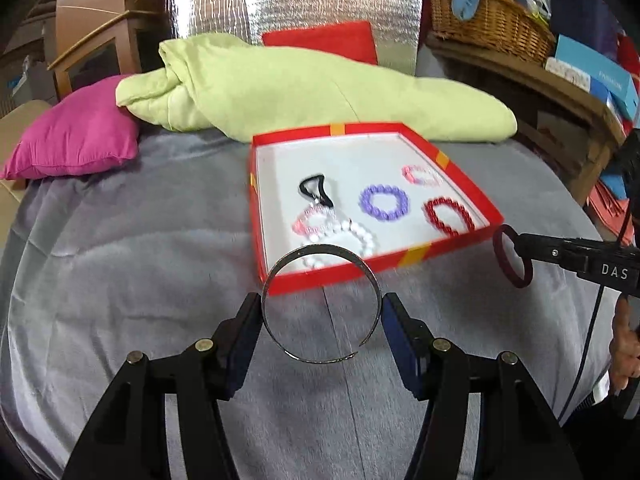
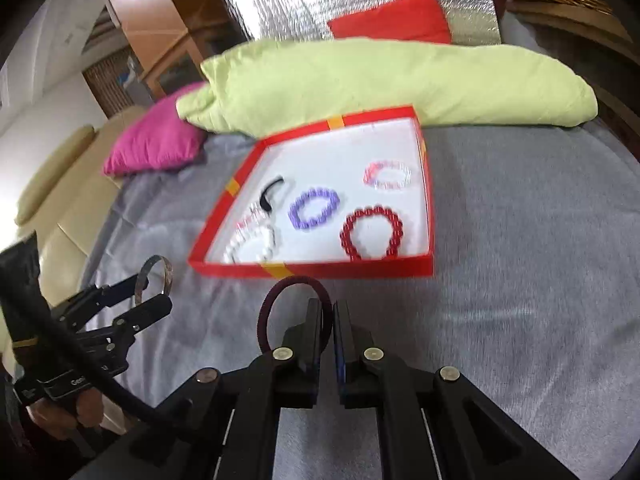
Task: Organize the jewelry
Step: 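Lift both bangles and carry them over the red tray, then lower both bangles into the tray and open both tools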
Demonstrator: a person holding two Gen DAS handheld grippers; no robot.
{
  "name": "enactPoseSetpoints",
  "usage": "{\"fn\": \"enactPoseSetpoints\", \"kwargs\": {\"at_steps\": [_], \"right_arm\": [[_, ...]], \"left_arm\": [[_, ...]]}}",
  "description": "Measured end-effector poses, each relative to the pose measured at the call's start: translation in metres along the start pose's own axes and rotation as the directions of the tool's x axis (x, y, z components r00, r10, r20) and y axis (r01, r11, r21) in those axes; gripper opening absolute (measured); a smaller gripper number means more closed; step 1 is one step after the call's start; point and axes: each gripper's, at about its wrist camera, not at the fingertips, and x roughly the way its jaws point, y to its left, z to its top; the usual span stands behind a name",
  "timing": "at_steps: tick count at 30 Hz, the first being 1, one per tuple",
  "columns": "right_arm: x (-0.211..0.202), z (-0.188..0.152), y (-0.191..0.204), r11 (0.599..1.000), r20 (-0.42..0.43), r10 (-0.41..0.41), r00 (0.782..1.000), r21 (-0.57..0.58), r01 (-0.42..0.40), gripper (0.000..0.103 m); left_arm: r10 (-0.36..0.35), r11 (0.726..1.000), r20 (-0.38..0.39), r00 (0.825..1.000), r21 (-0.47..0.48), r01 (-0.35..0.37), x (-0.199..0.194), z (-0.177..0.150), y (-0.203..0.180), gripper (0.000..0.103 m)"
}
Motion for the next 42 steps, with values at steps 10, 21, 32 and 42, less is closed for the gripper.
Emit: {"fn": "enactPoseSetpoints", "kwargs": {"at_steps": [10,21,32,42], "right_arm": [[-0.004,0.014,-0.003,0.996,0.083,0.028,0.996,0.086,-0.035,0.006],[0.02,0.037,0.0,0.994,0.103,0.002,0.995,0.108,-0.013,0.006],[0.065,0.074,-0.013,0.978,0.093,-0.045,0.995,0.206,0.025,0.006],[0.113,0.106,-0.018,0.963,0.05,-0.068,0.996,0.265,0.052,0.006]], "left_arm": [[0.022,1.0,0.035,0.999,-0.009,-0.022,0.008,0.017,0.001,0.062],[0.0,0.999,0.066,0.998,-0.032,0.002,0.03,0.048,-0.001,0.062],[0.015,0.999,0.054,0.998,-0.04,-0.013,0.066,0.083,0.013,0.062],[0.035,0.999,-0.045,0.998,-0.001,-0.035,0.128,0.113,0.024,0.062]]}}
